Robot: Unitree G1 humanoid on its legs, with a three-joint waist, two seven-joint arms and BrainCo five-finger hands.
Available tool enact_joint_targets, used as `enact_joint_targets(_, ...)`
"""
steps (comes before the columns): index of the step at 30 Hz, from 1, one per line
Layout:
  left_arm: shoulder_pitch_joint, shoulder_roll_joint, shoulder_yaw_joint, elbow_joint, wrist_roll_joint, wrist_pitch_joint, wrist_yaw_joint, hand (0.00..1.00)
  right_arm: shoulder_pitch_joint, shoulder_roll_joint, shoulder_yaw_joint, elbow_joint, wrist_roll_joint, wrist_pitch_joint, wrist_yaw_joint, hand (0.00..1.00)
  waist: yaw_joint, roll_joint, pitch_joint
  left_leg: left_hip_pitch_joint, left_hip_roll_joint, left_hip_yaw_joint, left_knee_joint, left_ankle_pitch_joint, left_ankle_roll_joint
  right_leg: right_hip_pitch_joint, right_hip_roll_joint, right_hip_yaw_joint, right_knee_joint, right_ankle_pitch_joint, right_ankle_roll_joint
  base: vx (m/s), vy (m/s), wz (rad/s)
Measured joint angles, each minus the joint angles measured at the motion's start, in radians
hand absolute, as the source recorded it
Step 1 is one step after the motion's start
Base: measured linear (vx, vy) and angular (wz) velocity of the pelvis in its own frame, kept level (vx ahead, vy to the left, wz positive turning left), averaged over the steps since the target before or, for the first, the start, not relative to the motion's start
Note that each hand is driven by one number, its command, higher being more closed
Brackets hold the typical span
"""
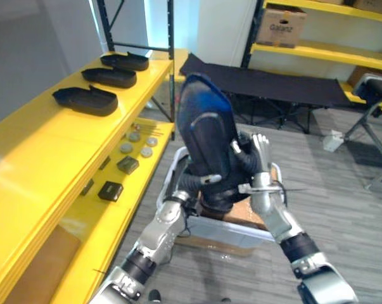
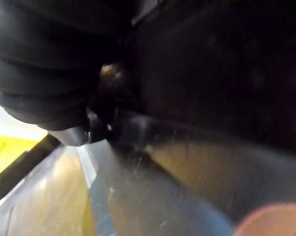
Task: Walk over and take plastic housings, then place them on the shelf
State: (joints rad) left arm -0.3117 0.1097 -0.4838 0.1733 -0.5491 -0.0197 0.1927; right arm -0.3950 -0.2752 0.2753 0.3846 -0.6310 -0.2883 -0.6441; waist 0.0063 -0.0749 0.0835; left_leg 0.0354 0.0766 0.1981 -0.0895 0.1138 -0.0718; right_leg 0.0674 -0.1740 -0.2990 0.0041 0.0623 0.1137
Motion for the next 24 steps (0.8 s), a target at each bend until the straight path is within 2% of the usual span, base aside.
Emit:
enact_joint_targets(5, 0.001, -0.001, 0.001, 0.000, 0.000, -0.012, 0.025, 1.00, 0.028, 0.024, 0.018, 0.024, 0.048, -0.014, -0.053, 1.00, 0.000, -0.004, -0.003, 0.001, 0.001, 0.000, 0.000, 0.000, 0.000, 0.002, 0.001, 0.000, -0.003, 0.001, -0.001, 0.00, 0.000, 0.00)
enact_joint_targets(11, 0.001, -0.001, 0.011, 0.045, 0.001, -0.071, 0.064, 1.00, 0.050, 0.062, 0.064, 0.023, 0.107, -0.041, -0.090, 1.00, -0.003, -0.017, -0.011, 0.006, 0.001, 0.003, 0.000, 0.000, 0.000, 0.008, 0.002, 0.001, -0.014, 0.005, -0.002, 0.00, 0.001, -0.02)
enact_joint_targets(18, 0.002, -0.001, 0.030, 0.057, 0.010, -0.075, 0.075, 1.00, 0.069, 0.097, 0.070, 0.018, 0.116, -0.053, -0.101, 1.00, -0.005, -0.021, -0.014, 0.016, 0.001, 0.004, 0.001, -0.003, -0.004, 0.016, 0.002, 0.005, -0.011, 0.004, -0.002, 0.00, 0.001, -0.01)
enact_joint_targets(21, 0.000, -0.001, 0.030, 0.053, 0.009, -0.085, 0.076, 1.00, 0.070, 0.097, 0.074, 0.000, 0.128, -0.053, -0.101, 1.00, -0.004, -0.023, -0.013, -0.024, 0.002, 0.009, 0.033, -0.008, -0.002, -0.051, -0.008, 0.025, 0.062, -0.017, -0.007, -0.03, 0.016, -0.07)
enact_joint_targets(23, -0.003, -0.003, 0.030, 0.040, 0.009, -0.096, 0.090, 1.00, 0.067, 0.093, 0.074, -0.021, 0.129, -0.053, -0.100, 1.00, -0.006, -0.025, 0.004, -0.109, 0.010, 0.006, 0.172, -0.059, 0.010, -0.116, -0.025, 0.038, 0.157, -0.043, -0.012, -0.06, 0.026, -0.02)
enact_joint_targets(24, -0.008, -0.003, 0.030, 0.033, 0.009, -0.105, 0.100, 1.00, 0.059, 0.092, 0.074, -0.031, 0.129, -0.053, -0.100, 1.00, -0.003, -0.020, 0.028, -0.142, 0.019, 0.004, 0.264, -0.104, 0.010, -0.135, -0.031, 0.054, 0.212, -0.068, -0.010, -0.07, 0.040, -0.09)
